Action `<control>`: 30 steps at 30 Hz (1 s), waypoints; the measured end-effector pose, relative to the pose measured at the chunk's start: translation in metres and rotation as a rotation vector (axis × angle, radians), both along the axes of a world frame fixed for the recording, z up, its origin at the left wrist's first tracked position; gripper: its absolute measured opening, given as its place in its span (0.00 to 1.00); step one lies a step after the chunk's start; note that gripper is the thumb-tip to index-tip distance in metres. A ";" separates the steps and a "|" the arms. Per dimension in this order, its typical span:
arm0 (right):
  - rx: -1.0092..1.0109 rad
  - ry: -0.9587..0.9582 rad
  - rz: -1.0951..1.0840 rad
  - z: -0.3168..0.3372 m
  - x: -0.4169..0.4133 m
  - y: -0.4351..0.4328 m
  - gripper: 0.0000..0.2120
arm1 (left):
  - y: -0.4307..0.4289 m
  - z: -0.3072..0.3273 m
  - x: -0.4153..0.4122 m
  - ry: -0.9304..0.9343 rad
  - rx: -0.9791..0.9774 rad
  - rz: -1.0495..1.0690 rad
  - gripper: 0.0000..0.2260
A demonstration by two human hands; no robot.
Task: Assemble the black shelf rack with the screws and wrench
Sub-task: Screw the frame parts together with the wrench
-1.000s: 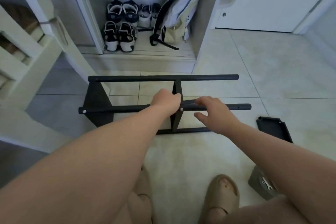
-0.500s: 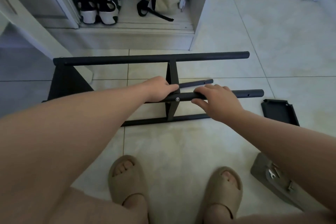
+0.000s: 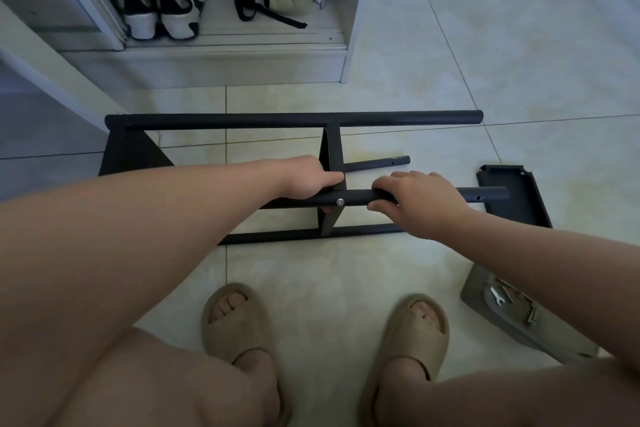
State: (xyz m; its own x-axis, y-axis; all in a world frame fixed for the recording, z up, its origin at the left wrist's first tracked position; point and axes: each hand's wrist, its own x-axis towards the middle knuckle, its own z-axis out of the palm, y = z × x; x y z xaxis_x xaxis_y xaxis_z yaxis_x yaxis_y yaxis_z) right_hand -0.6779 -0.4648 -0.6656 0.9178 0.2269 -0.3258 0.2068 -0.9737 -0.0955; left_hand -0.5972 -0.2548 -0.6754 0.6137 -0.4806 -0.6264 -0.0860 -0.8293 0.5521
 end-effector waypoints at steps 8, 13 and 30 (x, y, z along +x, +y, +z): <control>-0.044 0.178 -0.054 0.017 -0.049 -0.030 0.13 | -0.042 0.008 -0.054 0.014 0.024 -0.106 0.22; -0.058 0.212 -0.090 0.020 -0.087 -0.039 0.14 | -0.055 0.004 -0.088 0.034 0.021 -0.027 0.24; 0.087 -0.021 -0.007 -0.006 -0.104 -0.025 0.63 | -0.049 0.003 -0.106 0.279 -0.021 0.122 0.13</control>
